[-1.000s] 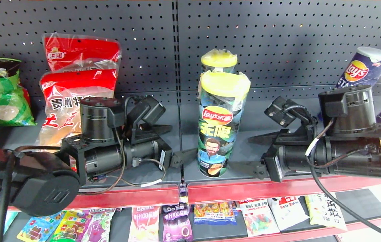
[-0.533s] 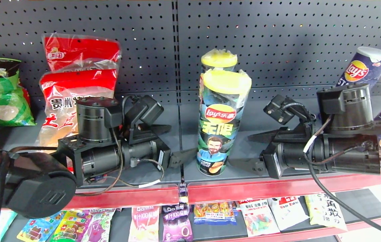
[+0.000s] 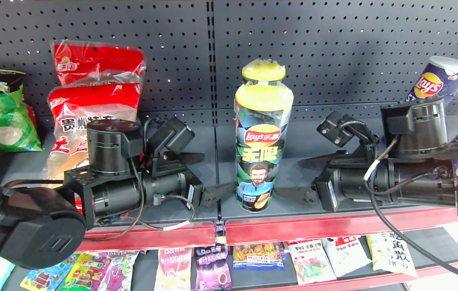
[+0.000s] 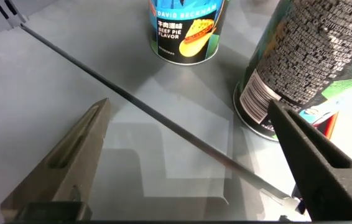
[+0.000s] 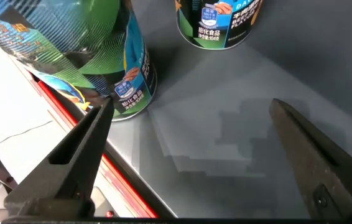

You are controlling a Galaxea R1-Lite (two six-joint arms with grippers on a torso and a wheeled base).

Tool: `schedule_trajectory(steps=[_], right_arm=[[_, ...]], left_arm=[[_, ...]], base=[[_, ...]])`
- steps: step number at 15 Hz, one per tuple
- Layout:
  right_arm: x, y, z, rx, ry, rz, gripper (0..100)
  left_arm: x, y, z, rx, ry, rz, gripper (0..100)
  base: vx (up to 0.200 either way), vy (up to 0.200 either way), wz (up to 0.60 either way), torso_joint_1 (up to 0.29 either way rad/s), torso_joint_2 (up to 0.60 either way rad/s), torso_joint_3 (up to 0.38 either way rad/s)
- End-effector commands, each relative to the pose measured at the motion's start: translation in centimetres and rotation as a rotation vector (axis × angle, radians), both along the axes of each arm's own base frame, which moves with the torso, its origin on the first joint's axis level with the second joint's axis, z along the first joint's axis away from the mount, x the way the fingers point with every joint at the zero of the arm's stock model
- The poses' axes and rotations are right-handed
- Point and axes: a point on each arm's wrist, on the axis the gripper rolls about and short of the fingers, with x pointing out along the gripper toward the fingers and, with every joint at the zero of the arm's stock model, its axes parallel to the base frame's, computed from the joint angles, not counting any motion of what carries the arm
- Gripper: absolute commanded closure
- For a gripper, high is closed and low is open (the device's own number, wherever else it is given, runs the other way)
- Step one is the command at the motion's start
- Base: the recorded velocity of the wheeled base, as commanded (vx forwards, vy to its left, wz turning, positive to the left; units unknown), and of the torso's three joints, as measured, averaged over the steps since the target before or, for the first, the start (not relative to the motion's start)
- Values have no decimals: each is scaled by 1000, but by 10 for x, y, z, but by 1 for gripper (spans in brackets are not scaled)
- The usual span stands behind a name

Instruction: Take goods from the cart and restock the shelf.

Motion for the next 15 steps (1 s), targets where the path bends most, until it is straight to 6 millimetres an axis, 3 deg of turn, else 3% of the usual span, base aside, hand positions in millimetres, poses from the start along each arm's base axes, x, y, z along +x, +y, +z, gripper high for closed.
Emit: schedule_trajectory(steps=[1,15], right_arm=[[0,0,0,-1,2,0,0],[-8,-4,-4,-9,15,2,0]], left_arm=[[0,0,1,-1,-2,1,0],[-2,4,-6,11,18,10,0]], base=[[0,0,0,0,0,0],[0,0,0,0,0,0]])
